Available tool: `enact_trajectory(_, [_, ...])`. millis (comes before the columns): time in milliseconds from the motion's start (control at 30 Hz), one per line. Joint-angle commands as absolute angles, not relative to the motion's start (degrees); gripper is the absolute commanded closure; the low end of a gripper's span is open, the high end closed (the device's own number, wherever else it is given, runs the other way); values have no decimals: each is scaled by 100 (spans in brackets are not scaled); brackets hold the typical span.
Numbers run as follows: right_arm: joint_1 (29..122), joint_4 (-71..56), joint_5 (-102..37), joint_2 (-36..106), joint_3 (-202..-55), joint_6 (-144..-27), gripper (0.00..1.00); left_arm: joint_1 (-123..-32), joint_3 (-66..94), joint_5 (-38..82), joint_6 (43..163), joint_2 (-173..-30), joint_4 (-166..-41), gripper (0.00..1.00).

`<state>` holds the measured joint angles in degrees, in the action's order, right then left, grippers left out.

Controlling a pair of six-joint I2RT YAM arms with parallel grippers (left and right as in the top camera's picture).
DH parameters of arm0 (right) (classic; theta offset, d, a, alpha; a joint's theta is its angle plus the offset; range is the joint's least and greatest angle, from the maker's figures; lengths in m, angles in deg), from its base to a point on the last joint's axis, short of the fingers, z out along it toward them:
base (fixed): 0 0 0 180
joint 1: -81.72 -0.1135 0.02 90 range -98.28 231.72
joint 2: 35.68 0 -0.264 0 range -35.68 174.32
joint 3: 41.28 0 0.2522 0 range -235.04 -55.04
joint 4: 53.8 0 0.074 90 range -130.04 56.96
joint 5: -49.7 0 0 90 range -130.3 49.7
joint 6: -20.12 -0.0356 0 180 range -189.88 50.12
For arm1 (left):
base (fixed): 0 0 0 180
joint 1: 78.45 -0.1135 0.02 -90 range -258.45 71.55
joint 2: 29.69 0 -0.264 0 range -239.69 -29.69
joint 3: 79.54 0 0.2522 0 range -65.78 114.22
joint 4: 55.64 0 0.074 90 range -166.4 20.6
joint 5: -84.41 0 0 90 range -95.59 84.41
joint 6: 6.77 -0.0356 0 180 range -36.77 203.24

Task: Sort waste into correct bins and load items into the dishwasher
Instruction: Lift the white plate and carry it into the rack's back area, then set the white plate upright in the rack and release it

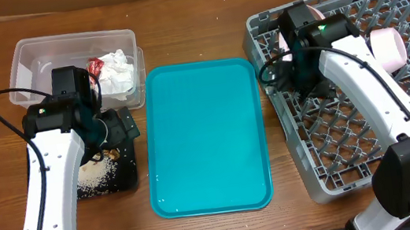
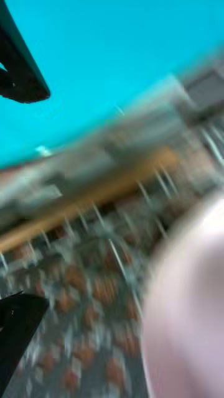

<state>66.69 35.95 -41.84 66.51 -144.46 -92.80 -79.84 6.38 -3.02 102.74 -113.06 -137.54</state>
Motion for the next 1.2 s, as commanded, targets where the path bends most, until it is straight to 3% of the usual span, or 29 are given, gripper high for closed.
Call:
enact_trajectory(0, [6687, 3509, -2451, 6614, -14446, -8425, 0, -7992, 745, -304, 10270, -11212, -13747, 0])
enact_trajectory(267, [7008, 3123, -1561, 6612, -14446, -8180, 0, -7992, 745, -304, 10270, -11212, -13747, 0])
enact_trajectory(567, [7390, 3912, -2809, 6442, -14446, -8145, 0, -7992, 745, 50, 10235, -11212, -13240, 0])
enact_trajectory(700, [7460, 3909, -2888, 6149, -14446, -7986, 0, -7988, 745, 664, 9275, -11219, -13437, 0])
enact_trajectory(967, [7500, 3818, -3026, 5559, -14444, -7835, 0, -7986, 671, 109, 9085, -11171, -14492, 0])
enact_trajectory(1167, [7500, 3359, -3131, 4846, -14136, -7842, 0, -7852, -9, 166, 8978, -10576, -14132, 0])
